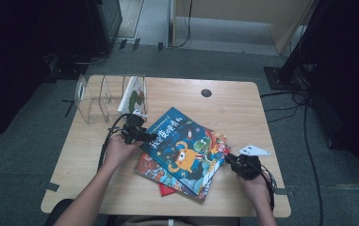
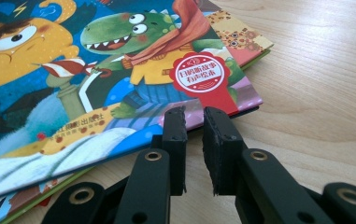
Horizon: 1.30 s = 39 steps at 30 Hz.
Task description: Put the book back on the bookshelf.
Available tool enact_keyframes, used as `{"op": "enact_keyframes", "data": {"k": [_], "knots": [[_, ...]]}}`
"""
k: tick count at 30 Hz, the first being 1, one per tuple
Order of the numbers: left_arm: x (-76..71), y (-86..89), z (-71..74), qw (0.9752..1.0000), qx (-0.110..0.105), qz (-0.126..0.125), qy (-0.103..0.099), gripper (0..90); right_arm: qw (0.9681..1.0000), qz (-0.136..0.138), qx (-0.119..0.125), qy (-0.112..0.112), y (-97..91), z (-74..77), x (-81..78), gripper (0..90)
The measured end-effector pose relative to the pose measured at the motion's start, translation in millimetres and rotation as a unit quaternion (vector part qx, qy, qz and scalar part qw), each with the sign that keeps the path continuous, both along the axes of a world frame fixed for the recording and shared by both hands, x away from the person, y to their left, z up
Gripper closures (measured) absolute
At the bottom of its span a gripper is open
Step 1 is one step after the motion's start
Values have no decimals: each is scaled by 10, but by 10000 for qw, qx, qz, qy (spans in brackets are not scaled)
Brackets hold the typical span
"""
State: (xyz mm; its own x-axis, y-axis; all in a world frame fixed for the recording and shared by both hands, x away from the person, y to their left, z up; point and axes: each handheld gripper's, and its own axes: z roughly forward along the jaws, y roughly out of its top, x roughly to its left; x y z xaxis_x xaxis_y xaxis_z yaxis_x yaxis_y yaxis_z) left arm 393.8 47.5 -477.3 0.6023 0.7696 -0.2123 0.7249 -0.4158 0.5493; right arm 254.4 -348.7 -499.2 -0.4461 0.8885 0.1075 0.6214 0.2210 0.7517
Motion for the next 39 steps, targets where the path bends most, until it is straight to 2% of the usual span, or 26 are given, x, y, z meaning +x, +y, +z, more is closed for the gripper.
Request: {"op": "enact_keyframes", "data": {"k": [7,11,15,19,27,39], "knots": [[-112,-1,3,10000,-44,-15,86,405,10000,-74,45,18,-46,2,21,816],[-174,-3,7,9998,-107,65,173,406,9999,-108,72,35,-74,4,46,817],[-224,5,13,9997,-103,10,222,405,9998,-159,105,70,-101,6,70,819],[-301,23,9,9995,-189,44,267,403,9997,-181,145,86,-120,10,110,836],[-400,61,6,9986,-341,76,385,401,9995,-224,194,130,-154,11,178,838],[-513,93,12,9978,-409,110,502,378,9994,-229,204,155,-160,16,287,840]]}}
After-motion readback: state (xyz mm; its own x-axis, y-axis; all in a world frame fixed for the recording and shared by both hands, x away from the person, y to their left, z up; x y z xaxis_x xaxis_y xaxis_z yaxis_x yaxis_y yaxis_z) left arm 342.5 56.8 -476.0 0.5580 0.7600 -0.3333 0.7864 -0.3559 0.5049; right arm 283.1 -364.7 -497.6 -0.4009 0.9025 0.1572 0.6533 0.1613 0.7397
